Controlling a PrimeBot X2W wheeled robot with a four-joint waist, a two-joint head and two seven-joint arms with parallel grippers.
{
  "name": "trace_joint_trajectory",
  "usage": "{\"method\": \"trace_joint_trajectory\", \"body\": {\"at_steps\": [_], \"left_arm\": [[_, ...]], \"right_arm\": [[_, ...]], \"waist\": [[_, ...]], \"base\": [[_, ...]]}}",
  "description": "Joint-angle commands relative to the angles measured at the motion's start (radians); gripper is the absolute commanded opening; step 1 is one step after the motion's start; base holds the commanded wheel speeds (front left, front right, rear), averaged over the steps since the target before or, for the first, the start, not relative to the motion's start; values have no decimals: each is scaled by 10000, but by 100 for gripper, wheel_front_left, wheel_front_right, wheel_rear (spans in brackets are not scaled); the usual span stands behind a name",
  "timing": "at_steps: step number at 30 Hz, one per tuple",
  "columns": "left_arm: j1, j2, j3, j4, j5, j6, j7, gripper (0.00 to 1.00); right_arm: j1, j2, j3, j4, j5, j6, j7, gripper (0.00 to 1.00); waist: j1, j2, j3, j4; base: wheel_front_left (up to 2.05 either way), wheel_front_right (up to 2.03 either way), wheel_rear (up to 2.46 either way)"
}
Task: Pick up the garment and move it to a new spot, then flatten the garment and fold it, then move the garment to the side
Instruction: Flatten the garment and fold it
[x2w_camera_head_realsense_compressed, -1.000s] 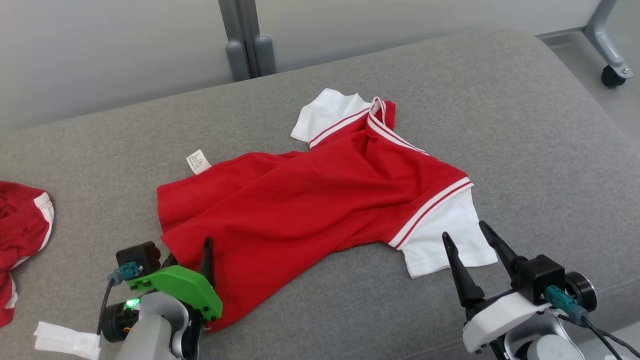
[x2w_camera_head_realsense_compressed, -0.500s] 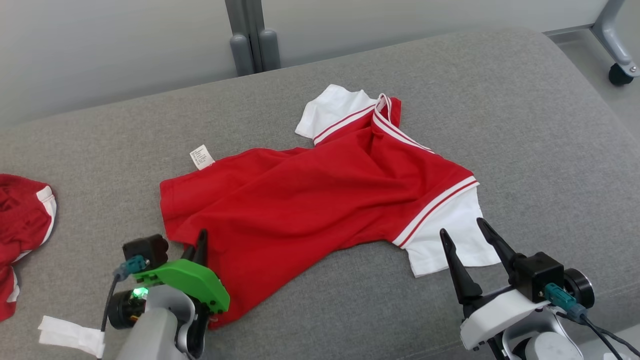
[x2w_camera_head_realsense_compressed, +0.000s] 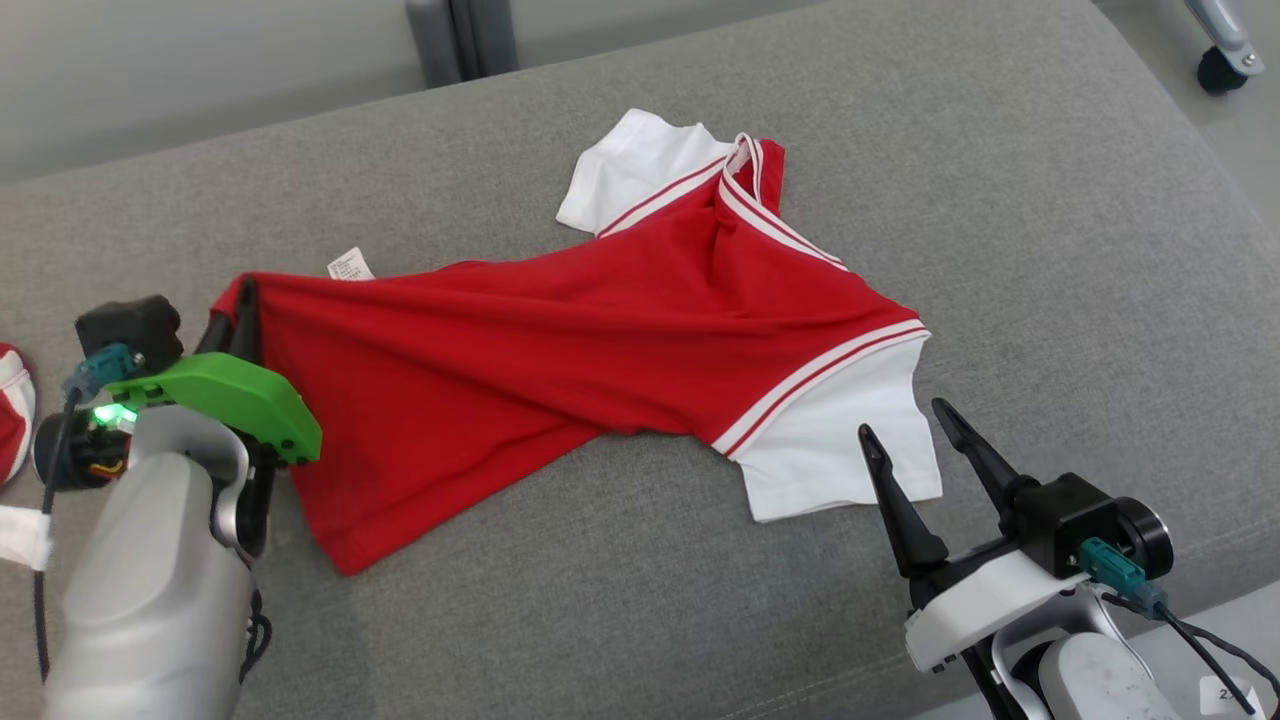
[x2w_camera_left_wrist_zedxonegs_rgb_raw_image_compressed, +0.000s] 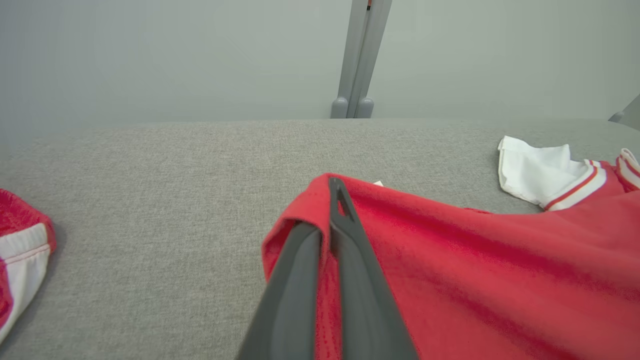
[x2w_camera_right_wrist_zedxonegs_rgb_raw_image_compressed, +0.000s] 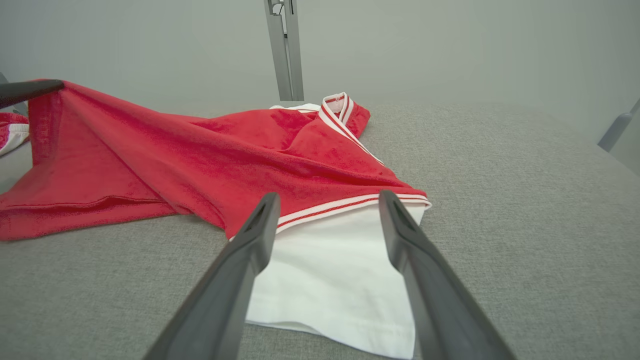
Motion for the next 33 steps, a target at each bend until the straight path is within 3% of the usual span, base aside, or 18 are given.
{"method": "trace_joint_trajectory", "body": {"at_steps": [1,7,8,19,27,33], "left_arm": [[-349,204,5,124,85,5,27,0],[-885,426,-178,675,191,-116,128,0],[-908,377,-196,723,160,-140,101,100],[758,-259,-171,182,-286,-286,-996,100],[3191,-809,336,-2575,-167,50,-1236,100],[5046,-1170,765,-4888,403,-98,-1236,100]], "right_arm": [[-131,-36,35,-41,32,-14,-67,100],[-261,7,118,105,71,-14,-145,100],[-257,8,99,135,84,-14,-149,100],[125,-17,-365,280,86,-14,-112,100],[586,89,-1219,224,62,-14,14,100],[751,195,-1673,382,85,-14,189,100]], "waist": [[0,0,431,-269],[0,0,606,-281],[0,0,583,-241],[0,0,-578,639],[0,0,-1526,1342],[0,0,-2047,1610]], "base": [[0,0,0],[0,0,0],[0,0,0],[0,0,0],[0,0,0],[0,0,0]]}}
